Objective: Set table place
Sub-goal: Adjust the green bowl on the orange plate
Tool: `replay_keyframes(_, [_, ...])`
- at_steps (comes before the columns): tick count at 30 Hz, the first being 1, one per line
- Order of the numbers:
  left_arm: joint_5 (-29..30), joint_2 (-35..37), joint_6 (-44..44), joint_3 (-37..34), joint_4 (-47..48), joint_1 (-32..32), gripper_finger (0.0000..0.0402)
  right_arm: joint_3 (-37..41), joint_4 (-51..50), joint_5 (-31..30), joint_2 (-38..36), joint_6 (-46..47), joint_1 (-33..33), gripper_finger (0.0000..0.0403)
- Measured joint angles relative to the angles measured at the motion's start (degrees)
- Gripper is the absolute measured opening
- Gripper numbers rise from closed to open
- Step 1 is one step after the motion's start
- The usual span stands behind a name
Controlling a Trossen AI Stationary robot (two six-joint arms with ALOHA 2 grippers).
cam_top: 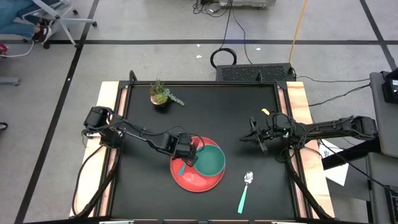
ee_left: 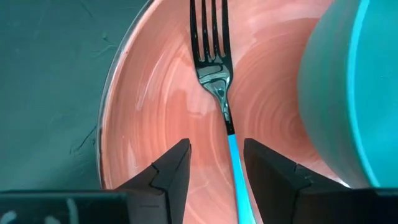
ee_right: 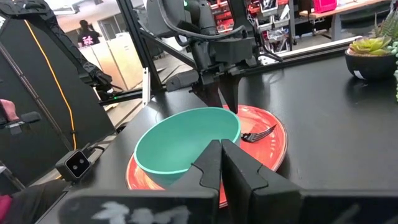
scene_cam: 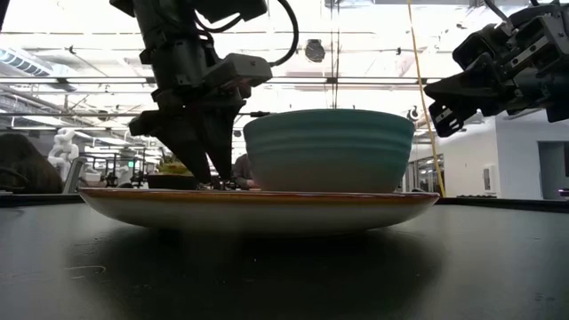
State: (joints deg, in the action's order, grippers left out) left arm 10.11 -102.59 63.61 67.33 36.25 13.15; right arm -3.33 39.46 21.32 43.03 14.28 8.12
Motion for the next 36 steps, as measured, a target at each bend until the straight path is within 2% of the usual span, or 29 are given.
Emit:
replay_keyframes(12, [-0.3,0.1,-0.6,0.0,0.3,0.1,0.0154,0.0,-0.1,0.0,0.0,0.0,0.0,0.0004])
replay_keyframes(21, [-0.1,5.1,-3.8,0.1,2.7,0.1,0.0149,0.0,-0.3,0.0,0.0,0.0,0.0,0.0004])
replay_keyframes(25, [-0.2,6.0,-5.3,0.1,3.3,0.1,0.0114,0.0,-0.3,-0.1,0.0,0.0,0.0,0.0004])
replay_keyframes(32, [-0.9,5.9,-9.1,0.0,3.6,0.1,0.0012,0.0,-0.4,-0.1,0.0,0.0,0.0,0.0004])
replay_keyframes(36, [-0.5,5.9,-9.9,0.0,3.6,0.1,0.0007,0.0,-0.5,-0.1,0.0,0.0,0.0,0.0004])
